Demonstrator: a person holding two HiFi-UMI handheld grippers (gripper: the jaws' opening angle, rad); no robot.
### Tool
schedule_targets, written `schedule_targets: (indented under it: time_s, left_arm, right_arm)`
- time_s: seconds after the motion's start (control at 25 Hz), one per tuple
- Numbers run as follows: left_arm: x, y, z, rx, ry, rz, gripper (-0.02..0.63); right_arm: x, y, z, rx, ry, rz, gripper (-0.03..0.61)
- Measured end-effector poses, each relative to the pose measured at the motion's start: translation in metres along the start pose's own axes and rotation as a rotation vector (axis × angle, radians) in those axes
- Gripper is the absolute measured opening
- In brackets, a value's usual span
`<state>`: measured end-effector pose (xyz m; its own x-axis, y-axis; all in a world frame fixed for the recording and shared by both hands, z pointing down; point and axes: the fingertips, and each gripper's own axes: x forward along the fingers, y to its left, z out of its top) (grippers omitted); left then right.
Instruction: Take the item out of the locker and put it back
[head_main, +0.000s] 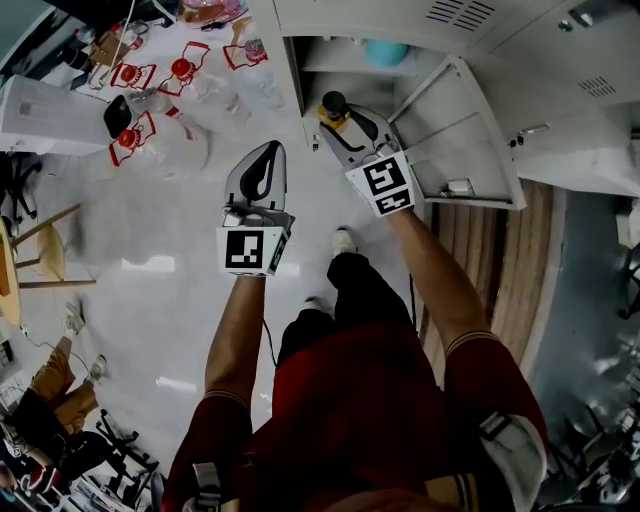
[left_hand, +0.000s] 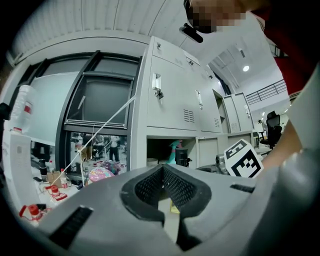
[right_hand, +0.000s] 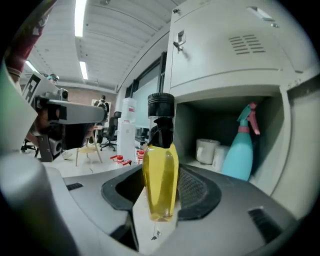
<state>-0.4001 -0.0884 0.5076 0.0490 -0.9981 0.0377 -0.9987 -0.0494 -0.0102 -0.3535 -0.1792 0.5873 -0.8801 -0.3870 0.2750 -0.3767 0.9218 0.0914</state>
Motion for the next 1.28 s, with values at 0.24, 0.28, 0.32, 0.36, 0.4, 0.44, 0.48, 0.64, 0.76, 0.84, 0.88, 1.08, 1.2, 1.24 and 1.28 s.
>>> schedule_targets:
  time_s: [0.24,0.28,0.32,0.36,0.4,0.44,0.48,0.64,0.76,0.84,0.88,1.08,1.2,1.24,1.28]
  left_arm:
    - [-0.023,-0.021,0.030,-0.003,-0.025,-0.035,0.007]
    - [-0.028,-0.025,0.033,0.000,-0.024,-0.041,0.008]
    - [-0.033,-0.029,0.035,0.000,-0.020,-0.047,0.008]
    - [-0.038,-0.033,0.038,-0.002,-0.019,-0.052,0.008]
    - [-0.043,-0.037,0.042,-0.005,-0.025,-0.058,0.008]
    - [-0.049,-0.040,0.048,-0.009,-0.036,-0.062,0.008]
    - [-0.056,-0.042,0.054,-0.013,-0.044,-0.064,0.007]
    - [-0.089,-0.053,0.069,-0.019,-0.058,-0.076,0.007]
    - [-0.110,-0.061,0.080,-0.017,-0.066,-0.091,0.007]
    - [-0.120,-0.065,0.092,-0.016,-0.079,-0.106,0.007]
    - [-0.125,-0.067,0.096,-0.016,-0.084,-0.115,0.006]
    - [-0.157,-0.086,0.118,0.000,-0.095,-0.173,0.006]
    - [-0.172,-0.098,0.136,-0.004,-0.115,-0.217,0.007]
    - [-0.177,-0.102,0.141,-0.008,-0.123,-0.229,0.007]
    - [-0.181,-0.105,0.146,-0.012,-0.131,-0.239,0.008]
  right_arm:
    - [-0.043,0.021,0.041,0.018,-0.050,-0.026,0.189]
    - [-0.050,0.025,0.046,0.018,-0.054,-0.030,0.189]
    - [-0.058,0.029,0.051,0.019,-0.058,-0.035,0.189]
    - [-0.065,0.033,0.056,0.023,-0.064,-0.041,0.189]
    - [-0.073,0.037,0.062,0.029,-0.071,-0.048,0.189]
    - [-0.081,0.041,0.067,0.037,-0.078,-0.056,0.189]
    - [-0.089,0.046,0.073,0.045,-0.084,-0.064,0.189]
    - [-0.123,0.069,0.091,0.061,-0.107,-0.098,0.190]
    - [-0.149,0.084,0.106,0.068,-0.124,-0.127,0.189]
    - [-0.164,0.091,0.118,0.075,-0.133,-0.150,0.190]
    - [-0.171,0.096,0.123,0.078,-0.136,-0.160,0.189]
    - [-0.210,0.122,0.143,0.093,-0.140,-0.199,0.190]
    - [-0.239,0.133,0.156,0.100,-0.142,-0.241,0.190]
    - [-0.248,0.136,0.160,0.103,-0.144,-0.257,0.190]
    - [-0.257,0.139,0.163,0.105,-0.144,-0.271,0.190]
